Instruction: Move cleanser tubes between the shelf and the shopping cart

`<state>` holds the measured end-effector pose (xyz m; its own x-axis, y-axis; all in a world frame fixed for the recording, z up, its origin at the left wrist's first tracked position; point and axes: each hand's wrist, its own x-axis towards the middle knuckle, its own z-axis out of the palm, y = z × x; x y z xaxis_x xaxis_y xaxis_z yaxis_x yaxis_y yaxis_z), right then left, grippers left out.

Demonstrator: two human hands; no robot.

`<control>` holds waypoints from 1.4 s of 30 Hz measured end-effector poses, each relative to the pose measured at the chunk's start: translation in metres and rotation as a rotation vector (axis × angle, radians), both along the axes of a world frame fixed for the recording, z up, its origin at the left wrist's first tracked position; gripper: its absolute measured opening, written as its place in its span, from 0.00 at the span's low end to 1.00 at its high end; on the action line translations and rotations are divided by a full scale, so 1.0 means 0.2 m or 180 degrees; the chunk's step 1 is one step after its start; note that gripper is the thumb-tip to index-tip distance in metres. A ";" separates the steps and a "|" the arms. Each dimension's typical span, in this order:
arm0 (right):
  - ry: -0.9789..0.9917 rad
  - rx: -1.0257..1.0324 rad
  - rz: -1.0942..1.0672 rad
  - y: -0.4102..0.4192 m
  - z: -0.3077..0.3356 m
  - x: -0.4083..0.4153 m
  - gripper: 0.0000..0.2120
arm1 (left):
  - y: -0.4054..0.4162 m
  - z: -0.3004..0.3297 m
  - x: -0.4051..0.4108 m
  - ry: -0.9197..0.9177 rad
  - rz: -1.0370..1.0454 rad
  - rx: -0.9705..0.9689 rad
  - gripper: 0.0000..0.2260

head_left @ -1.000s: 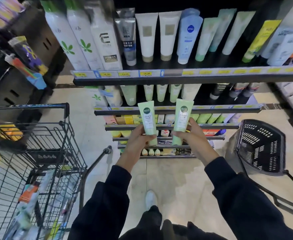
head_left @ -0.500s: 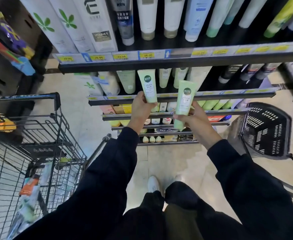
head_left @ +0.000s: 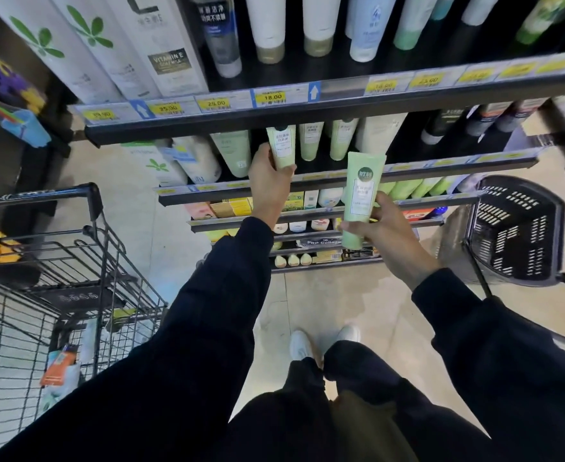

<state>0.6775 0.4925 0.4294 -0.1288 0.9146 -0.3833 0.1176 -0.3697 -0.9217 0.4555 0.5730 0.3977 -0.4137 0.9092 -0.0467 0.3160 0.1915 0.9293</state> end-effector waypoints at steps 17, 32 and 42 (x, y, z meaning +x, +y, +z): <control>-0.0049 -0.0056 -0.0029 -0.02 -0.02 0.06 0.31 | 0.11 -0.13 -0.02 0.0378 0.0042 -0.0268 0.17; 0.0017 -0.0057 -0.0099 -0.06 -0.03 0.03 0.28 | 0.09 -0.10 -0.05 0.0845 -0.0213 -0.0401 0.15; -0.0460 0.0214 0.0134 0.10 0.00 -0.13 0.28 | -0.15 -0.12 -0.14 0.2405 -0.0568 -0.0221 0.17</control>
<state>0.6521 0.5127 0.4295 -0.1154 0.9337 -0.3388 0.2647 -0.2999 -0.9165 0.4279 0.5430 0.3731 -0.2036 0.9703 0.1304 0.8901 0.1280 0.4374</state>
